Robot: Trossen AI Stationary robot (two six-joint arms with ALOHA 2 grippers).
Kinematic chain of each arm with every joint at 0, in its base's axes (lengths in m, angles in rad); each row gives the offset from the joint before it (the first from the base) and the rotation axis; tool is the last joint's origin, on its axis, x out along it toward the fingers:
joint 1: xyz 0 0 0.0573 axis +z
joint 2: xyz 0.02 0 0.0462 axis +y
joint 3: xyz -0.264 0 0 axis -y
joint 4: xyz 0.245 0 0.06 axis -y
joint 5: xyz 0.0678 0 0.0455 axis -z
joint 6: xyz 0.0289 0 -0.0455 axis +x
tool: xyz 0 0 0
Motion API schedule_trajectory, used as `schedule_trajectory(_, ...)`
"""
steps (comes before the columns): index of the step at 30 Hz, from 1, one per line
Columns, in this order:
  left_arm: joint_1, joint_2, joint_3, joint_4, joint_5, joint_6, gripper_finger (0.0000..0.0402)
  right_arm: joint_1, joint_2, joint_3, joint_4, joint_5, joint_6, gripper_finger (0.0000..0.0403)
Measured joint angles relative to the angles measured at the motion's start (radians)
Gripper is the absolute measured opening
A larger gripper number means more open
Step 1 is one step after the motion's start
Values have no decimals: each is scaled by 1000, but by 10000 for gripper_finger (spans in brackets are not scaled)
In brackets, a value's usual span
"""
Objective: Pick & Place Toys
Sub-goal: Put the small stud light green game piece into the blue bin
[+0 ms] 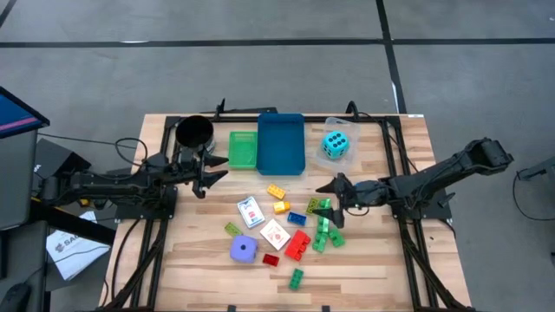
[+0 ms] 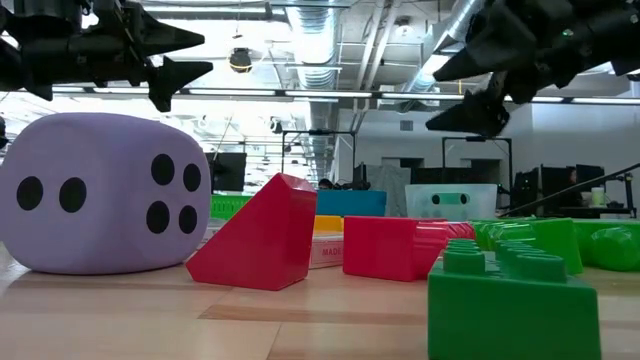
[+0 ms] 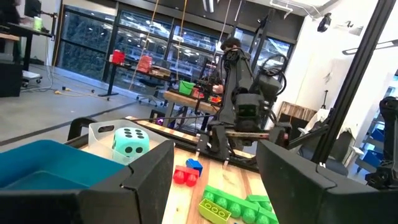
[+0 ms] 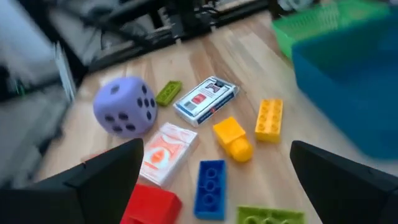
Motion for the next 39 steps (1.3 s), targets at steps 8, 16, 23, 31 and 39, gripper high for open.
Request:
schedule_trajectory(8,0,0,0,21,0,-1,223,-4,40,0,-89,3,322,399)
schedule_trajectory(16,0,0,0,66,0,-1,223,-28,187,49,-83,3,51,399)
schedule_trajectory(23,0,0,0,52,0,-1,223,-24,347,95,-85,-20,-109,399)
schedule_trajectory(31,0,0,0,42,0,-1,223,-13,498,140,-83,-27,-124,399)
schedule_trajectory(39,0,0,0,36,0,-1,223,-25,531,166,-94,-29,-122,399)
